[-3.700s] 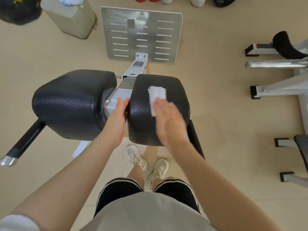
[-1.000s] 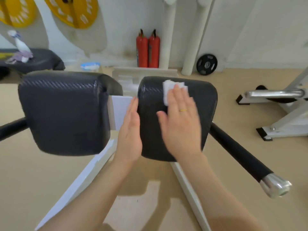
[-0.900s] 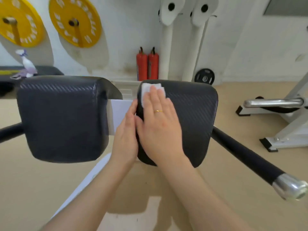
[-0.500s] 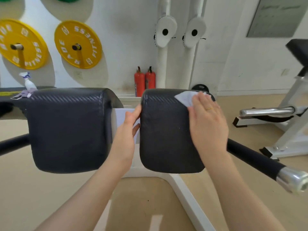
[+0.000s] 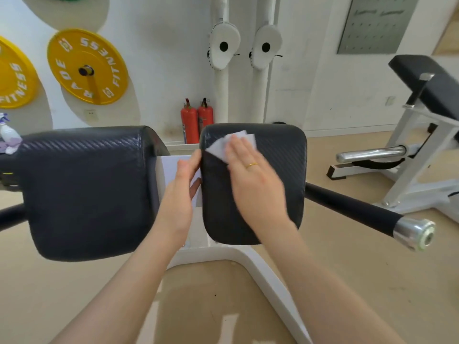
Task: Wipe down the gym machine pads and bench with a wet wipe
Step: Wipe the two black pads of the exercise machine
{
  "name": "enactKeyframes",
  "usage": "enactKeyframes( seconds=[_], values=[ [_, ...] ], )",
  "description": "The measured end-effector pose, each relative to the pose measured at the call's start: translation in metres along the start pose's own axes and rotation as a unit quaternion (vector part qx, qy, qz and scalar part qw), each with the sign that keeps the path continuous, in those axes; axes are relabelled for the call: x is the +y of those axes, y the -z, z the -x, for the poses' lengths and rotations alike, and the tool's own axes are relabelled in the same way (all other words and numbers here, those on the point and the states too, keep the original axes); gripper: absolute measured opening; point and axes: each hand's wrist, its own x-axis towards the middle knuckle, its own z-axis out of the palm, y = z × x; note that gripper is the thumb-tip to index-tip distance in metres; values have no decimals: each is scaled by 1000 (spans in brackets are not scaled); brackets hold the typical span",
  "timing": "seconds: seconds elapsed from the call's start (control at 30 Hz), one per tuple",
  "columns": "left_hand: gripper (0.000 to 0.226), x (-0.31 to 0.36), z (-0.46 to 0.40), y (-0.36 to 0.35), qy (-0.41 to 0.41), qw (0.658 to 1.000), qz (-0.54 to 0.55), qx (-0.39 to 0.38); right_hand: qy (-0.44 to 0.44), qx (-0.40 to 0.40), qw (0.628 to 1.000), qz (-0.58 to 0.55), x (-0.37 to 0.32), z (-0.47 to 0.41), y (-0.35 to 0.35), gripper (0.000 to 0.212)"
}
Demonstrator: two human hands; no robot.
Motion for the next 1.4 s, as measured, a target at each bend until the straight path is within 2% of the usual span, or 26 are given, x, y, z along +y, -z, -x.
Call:
enactKeyframes(
  seconds=[0.13, 0.23, 0.3, 0.37, 0.43, 0.5, 0.57, 0.67, 0.77, 0.83, 0.97, 1.03, 1.1, 1.2, 1.27, 1.4],
  values=[
    [47, 0, 0, -4, -2, 997, -72, 10, -78, 25, 997, 17, 42, 0, 16, 41],
    [47, -5, -3, -2, -1, 995, -100, 2, -96, 48, 994, 14, 38, 1, 17, 36],
    [55, -9, -3, 1, -16, 993, -119, -7, -55, 56, 997, -20, 11, 7, 8, 31],
    [65, -9, -3, 2, -23, 991, -132, -12, 27, 57, 997, -32, -19, 19, -5, 28],
    [63, -6, -1, 2, -15, 991, -135, -13, 92, 50, 994, -36, -27, 27, -10, 28],
    [51, -3, -1, 1, -12, 993, -114, -16, 100, 44, 994, -33, -7, 27, -3, 28],
    [40, -2, -1, 1, 13, 996, -82, -25, 48, 56, 997, 2, 23, 26, 10, 30],
    [40, -4, -2, -2, 55, 997, -46, -31, -42, 59, 997, 40, 60, 26, 29, 39],
    [36, -4, 1, -4, 36, 998, -29, -35, -69, 60, 996, 18, 60, 27, 27, 41],
    [42, -5, 2, -3, 24, 999, -23, -40, -51, 69, 996, -10, 36, 31, 16, 36],
    [48, -9, 5, 2, -2, 998, -19, -52, 78, 59, 994, -51, -25, 51, -9, 28],
    [57, -13, 5, 7, -4, 998, -22, -57, 116, 48, 990, -60, -28, 56, -11, 26],
    [59, -17, 7, 8, -4, 998, -24, -63, 97, 55, 992, -53, -5, 53, -6, 25],
    [52, -26, 15, 4, 19, 998, -29, -45, 16, 89, 996, 3, 41, 47, 9, 26],
    [50, -33, 24, 0, 16, 998, -42, -34, -31, 82, 996, 29, 60, 46, 15, 29],
    [59, -47, 28, 3, 21, 999, -28, -35, -86, 84, 993, 10, 43, 53, 9, 33]
  ],
)
